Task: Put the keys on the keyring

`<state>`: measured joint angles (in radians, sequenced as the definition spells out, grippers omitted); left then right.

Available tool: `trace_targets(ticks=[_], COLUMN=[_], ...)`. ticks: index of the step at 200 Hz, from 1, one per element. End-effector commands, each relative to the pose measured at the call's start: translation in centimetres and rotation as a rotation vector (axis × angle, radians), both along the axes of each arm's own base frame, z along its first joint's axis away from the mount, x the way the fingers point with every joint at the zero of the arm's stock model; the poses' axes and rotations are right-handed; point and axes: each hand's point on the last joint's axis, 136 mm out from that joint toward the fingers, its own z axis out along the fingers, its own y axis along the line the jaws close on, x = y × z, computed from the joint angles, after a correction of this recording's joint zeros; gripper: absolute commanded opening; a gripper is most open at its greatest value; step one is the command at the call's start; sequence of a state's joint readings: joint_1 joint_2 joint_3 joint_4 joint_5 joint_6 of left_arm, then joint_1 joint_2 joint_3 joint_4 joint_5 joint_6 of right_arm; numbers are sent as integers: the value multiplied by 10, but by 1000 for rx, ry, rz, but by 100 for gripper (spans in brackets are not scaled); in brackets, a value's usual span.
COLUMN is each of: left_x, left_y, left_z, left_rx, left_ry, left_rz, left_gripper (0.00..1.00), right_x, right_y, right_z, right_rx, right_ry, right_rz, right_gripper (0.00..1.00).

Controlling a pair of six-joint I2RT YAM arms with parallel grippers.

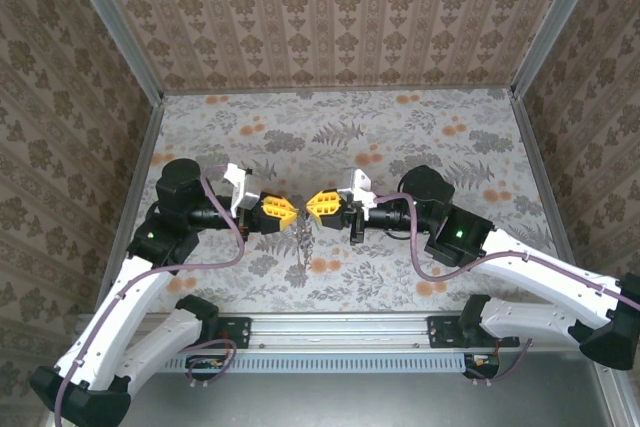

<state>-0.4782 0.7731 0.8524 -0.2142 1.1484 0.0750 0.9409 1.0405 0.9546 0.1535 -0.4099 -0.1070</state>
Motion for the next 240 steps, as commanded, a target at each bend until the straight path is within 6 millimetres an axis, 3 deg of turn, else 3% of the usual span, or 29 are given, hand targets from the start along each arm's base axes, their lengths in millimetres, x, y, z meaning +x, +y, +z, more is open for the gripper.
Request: trace_targets(ticks=[1, 240], left_x=[-5, -3], left_y=[1, 1], left_z=[14, 15], left_rx=[-22, -24], left_ry=[-55, -55], left_rz=[-16, -12], left_gripper=[0, 0], right_x=[2, -1], right_y=[1, 5], right_z=[4, 4], right_rx=[7, 11], right_ry=[-20, -4], right_rz=[-9, 18], right_gripper=[0, 0])
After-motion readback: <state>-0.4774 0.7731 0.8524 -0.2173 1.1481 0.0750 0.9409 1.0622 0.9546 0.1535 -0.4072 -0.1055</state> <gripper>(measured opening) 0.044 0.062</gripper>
